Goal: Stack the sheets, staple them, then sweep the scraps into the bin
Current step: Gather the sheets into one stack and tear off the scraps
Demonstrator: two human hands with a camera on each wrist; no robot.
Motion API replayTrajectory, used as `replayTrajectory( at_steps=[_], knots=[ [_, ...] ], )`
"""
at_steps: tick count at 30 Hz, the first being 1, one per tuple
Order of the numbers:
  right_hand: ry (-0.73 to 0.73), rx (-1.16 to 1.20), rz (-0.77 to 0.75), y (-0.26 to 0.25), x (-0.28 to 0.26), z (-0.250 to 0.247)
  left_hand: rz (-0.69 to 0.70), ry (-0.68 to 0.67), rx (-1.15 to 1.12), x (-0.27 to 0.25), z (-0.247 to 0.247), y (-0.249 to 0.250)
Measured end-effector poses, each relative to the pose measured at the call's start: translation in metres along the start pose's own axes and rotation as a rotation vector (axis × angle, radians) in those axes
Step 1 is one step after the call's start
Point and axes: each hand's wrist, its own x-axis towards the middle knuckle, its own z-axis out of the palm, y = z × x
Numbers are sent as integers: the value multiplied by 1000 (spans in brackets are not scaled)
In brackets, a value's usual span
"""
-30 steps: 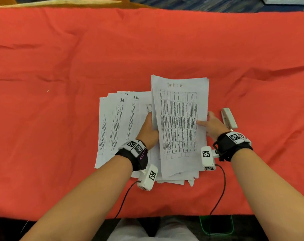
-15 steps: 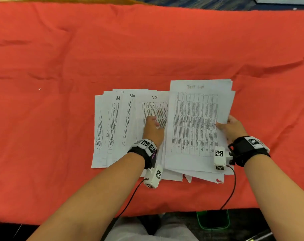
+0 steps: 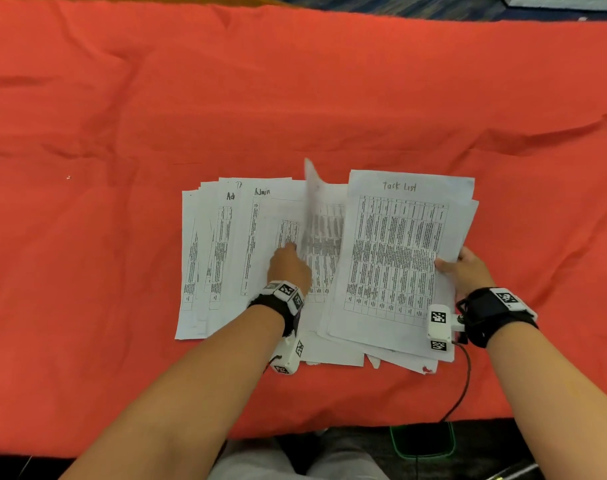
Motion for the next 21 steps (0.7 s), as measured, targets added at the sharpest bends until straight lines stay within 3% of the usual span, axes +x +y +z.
replayTrajectory(
  at_steps=[3,5,8,11,17,19,21],
  knots=[
    [-16,-67,-21,-4,0,6,116,43,150,-6,4,-3],
    [-36,-65,-29,-7,1,11,110,98,220,-6,3,-12],
    [-35,-82,-54,-12,0,20,-8,129,236,-3,-1,-26],
    [-53,-87,-63,-17,-3,27,-134,41,226,-2,-5,-36],
    [-74,-108,-84,-22,-3,34,-164,-21,300,-1,-14,-32],
    [-82,-105,-72,-24,-4,36,-138,-19,230,-1,-15,-30],
    [-86,-88,-56,-23,0,37,-97,4,10,-4,-17,-27]
  ],
)
